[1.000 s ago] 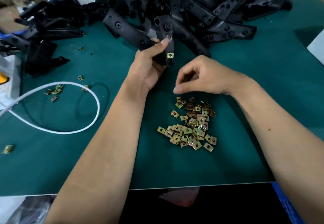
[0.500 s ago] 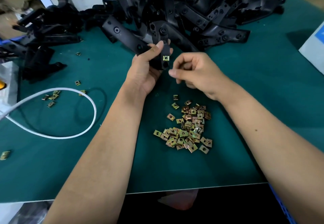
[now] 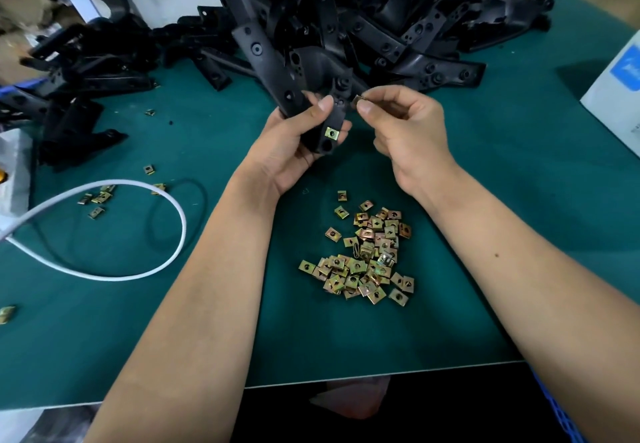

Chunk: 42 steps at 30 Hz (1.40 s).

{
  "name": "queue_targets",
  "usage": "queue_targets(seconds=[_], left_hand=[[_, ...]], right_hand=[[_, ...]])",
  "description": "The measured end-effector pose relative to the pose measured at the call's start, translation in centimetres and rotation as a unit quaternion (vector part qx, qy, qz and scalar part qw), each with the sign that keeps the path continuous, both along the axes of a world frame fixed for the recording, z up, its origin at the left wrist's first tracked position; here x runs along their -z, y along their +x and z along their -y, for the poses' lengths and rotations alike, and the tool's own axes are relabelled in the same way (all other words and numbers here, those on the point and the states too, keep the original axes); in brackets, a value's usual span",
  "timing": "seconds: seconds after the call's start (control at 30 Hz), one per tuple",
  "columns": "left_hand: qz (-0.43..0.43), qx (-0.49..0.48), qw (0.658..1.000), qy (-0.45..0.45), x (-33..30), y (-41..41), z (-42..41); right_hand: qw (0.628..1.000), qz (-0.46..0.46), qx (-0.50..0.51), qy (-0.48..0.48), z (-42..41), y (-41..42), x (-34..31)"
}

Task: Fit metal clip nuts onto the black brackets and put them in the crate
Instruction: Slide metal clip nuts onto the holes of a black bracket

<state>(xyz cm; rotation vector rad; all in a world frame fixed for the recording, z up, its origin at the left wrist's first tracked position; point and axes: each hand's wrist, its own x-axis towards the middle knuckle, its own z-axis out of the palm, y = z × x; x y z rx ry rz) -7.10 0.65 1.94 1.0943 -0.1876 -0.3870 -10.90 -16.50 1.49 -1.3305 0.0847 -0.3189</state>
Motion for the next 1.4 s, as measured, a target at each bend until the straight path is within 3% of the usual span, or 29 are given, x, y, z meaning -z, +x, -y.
queue_targets(seconds=[0.17,0.37,0.8,1.17,1.4], left_hand=[[0.058,0.041,0.997,0.013,0.1,-0.5,1.0],[0.054,0.006,0.998,-0.011,-0.1,-0.4,1.2],[0.035,0.013,0.999,-0.009,-0.2,-0.6,1.3],[0.009,0.030,0.999,-0.003,-0.3,-0.7,1.1],[-0.022,0.013,0.999,-0.035,-0.4,-0.8,1.5]], right_hand=[[0.998,-0.036,-0.010,0.056,0.2,0.1,0.0],[0.992,-0.035,-0.027,0.115,0.8,0.3,0.0],[0.997,-0.032,-0.035,0.067,0.4,0.0,-0.2],[0.995,-0.030,-0.038,0.086,0.0,-0.2,-0.4],[0.987,-0.015,-0.057,0.152,-0.2,-0.2,-0.4]])
